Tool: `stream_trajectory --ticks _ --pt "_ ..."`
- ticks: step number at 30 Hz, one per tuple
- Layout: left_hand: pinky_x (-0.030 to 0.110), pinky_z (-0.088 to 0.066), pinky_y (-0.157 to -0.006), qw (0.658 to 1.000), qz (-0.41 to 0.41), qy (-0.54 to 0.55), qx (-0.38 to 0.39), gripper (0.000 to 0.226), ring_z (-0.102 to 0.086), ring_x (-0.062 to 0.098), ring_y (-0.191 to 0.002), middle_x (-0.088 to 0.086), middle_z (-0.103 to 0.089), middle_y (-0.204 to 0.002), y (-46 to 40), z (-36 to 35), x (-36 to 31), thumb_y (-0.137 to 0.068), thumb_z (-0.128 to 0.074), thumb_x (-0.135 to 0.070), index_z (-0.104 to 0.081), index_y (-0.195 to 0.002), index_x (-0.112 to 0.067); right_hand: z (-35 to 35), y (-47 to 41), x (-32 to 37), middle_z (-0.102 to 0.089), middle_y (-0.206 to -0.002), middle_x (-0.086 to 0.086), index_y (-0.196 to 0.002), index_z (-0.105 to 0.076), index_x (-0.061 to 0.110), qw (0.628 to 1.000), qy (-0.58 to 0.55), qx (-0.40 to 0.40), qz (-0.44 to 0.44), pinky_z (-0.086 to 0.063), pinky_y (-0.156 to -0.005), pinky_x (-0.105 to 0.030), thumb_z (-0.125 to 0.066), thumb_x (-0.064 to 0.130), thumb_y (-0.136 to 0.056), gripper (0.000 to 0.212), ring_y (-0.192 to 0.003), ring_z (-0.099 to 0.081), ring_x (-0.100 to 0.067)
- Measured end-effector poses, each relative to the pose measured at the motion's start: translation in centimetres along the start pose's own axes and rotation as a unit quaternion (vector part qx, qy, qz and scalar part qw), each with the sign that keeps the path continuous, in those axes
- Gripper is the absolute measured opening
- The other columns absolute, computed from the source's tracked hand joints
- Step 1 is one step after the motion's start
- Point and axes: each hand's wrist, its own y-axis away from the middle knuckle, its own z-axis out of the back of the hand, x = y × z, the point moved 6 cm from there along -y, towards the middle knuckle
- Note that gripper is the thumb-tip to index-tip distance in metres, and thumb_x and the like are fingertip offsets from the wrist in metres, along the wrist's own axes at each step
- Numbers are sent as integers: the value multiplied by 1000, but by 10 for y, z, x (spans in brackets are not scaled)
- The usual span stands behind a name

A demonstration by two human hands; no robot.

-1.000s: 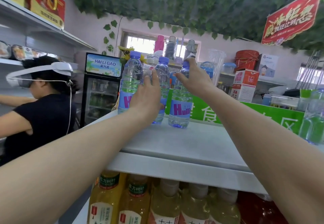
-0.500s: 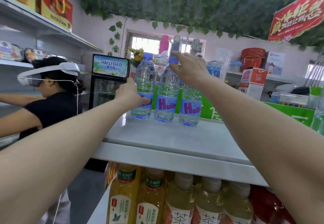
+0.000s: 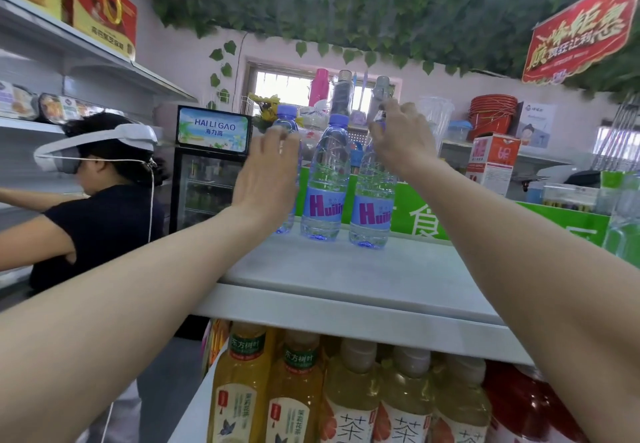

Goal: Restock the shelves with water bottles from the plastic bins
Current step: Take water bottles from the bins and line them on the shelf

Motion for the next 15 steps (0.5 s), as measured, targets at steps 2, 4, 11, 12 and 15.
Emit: stream_trajectory --ticks 2,4,11,12,15 --pt "38 -51 -87 998 -40 19 49 68 -44 30 -120 11 -37 -137 -1 -7 -18 -83 -72 -10 -36 -141 -15 -5 2 -11 -50 -129 -14 -142 -39 19 998 -18 55 -24 -41 -89 -39 -47 39 -100 47 -115 -51 -33" --pt "41 -50 -87 992 -30 45 110 72 -48 31 -117 12 -35 -140 1 -18 -32 -85 -71 -13 -31 -144 -17 -11 6 -17 -51 -118 -11 -143 -36 19 993 -55 100 -41 -44 -83 -37 -48 42 -100 50 -101 -56 -30" --pt "44 -49 -86 990 -8 51 128 84 -48 37 -118 18 -21 -149 8 -28 -42 -83 -72 -7 -19 -147 -17 -20 10 -25 -57 -99 -9 -141 -32 19 986 -124 104 -34 -36 -72 -32 -44 41 -102 46 -81 -55 -26" --pt "43 -49 -83 990 -7 53 132 83 -49 37 -115 18 -21 -149 9 -28 -42 -83 -71 -6 -19 -147 -17 -20 12 -25 -58 -99 -9 -142 -31 19 986 -129 104 -32 -36 -72 -32 -43 40 -102 47 -80 -55 -26" --pt "41 -48 -83 989 -6 58 135 78 -48 35 -115 16 -23 -148 9 -23 -44 -84 -70 -7 -23 -145 -16 -17 19 -26 -60 -101 -8 -147 -26 20 989 -117 93 -23 -38 -75 -33 -42 40 -103 51 -86 -58 -25"
